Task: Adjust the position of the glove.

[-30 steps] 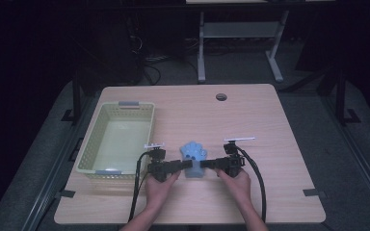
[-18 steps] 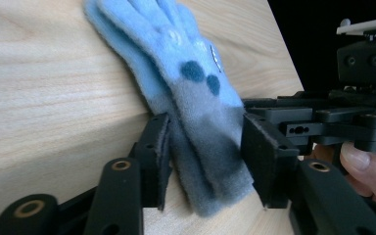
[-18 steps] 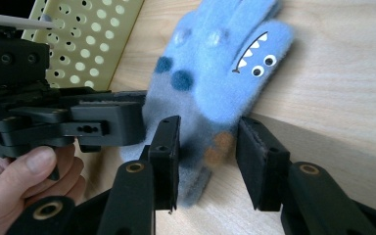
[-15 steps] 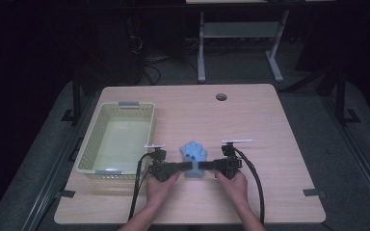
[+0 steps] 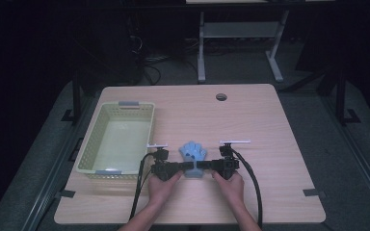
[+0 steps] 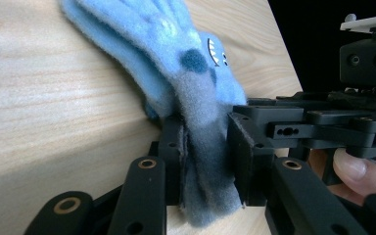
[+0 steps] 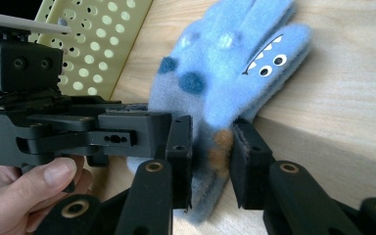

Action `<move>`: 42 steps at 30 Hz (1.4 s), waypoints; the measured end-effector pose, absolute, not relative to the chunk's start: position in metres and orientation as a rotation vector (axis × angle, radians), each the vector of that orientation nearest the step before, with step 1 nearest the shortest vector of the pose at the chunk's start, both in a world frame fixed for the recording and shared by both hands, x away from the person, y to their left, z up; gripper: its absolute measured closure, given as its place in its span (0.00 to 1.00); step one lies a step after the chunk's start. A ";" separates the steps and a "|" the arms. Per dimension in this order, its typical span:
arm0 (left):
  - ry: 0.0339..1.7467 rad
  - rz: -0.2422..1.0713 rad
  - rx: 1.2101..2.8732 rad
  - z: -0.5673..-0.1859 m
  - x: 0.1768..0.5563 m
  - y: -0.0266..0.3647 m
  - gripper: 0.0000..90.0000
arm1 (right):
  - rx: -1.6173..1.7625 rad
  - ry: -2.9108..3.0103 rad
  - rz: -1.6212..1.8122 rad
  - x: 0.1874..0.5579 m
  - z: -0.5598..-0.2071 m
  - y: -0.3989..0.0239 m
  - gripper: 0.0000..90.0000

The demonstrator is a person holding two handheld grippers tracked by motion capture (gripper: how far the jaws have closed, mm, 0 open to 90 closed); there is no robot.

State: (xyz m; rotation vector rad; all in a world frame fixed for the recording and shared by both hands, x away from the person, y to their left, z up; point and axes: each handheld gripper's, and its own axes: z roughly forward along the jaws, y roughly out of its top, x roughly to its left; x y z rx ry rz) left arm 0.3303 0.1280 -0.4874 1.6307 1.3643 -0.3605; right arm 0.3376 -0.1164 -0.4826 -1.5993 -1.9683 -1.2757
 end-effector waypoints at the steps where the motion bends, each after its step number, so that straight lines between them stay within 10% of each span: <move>1: 1.361 -0.360 1.633 -0.487 0.331 0.128 0.77 | -1.598 -1.968 -1.277 0.338 -0.483 -0.116 0.81; 36: 1.295 -0.397 1.630 -0.483 0.331 0.122 0.83 | -1.582 -1.996 -1.285 0.335 -0.474 -0.123 0.88; 42: 1.305 -0.387 1.654 -0.485 0.332 0.122 0.83 | -1.611 -1.977 -1.252 0.335 -0.478 -0.127 0.70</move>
